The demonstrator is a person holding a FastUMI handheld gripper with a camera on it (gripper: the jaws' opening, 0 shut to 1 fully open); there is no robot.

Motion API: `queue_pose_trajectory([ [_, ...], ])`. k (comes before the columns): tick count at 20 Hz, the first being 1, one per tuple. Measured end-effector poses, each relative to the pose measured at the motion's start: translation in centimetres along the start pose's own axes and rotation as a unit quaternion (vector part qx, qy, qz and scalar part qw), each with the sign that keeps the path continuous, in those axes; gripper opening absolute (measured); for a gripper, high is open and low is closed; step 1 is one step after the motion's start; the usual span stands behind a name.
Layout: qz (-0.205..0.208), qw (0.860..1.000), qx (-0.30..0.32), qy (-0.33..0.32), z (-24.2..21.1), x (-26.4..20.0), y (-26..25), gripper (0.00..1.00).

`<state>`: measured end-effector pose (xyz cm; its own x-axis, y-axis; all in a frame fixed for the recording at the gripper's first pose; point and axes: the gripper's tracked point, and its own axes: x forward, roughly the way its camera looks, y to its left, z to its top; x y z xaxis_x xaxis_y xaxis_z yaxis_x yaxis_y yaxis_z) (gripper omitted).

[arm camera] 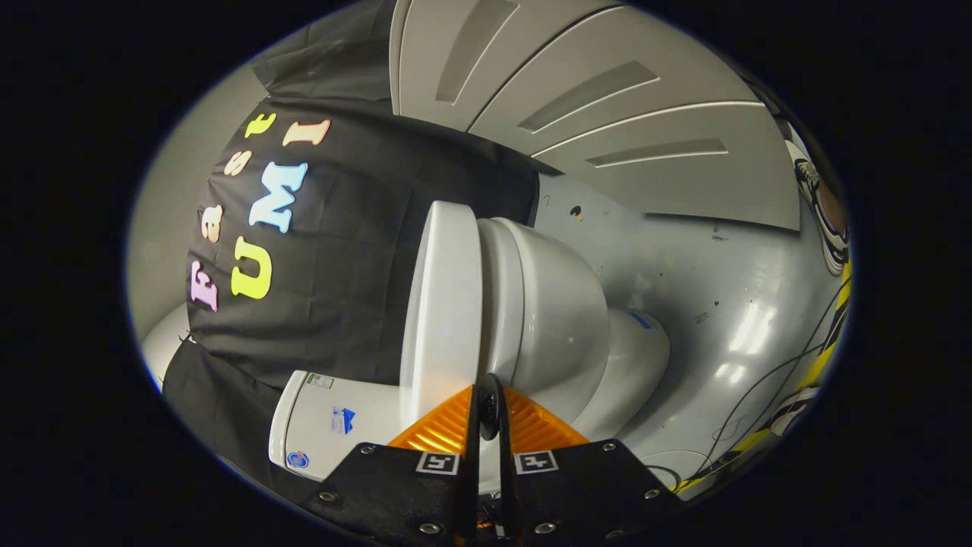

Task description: Open the toilet lid.

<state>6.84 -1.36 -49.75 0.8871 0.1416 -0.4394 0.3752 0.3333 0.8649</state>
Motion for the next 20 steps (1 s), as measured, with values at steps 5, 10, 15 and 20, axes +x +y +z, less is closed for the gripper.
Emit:
queue_pose_trajectory([
  [5, 0.001, 1.000, -0.016, -0.004, 0.1, 0.0, 0.1, 0.00],
  [10, -0.023, 0.998, -0.066, -0.005, 0.0, -0.1, 0.3, 0.00],
  [15, -0.037, 0.992, -0.122, -0.010, 0.3, -1.0, 2.1, 0.00],
  [20, -0.038, 0.976, -0.214, -0.013, 0.6, -2.0, 5.3, 0.00],
])
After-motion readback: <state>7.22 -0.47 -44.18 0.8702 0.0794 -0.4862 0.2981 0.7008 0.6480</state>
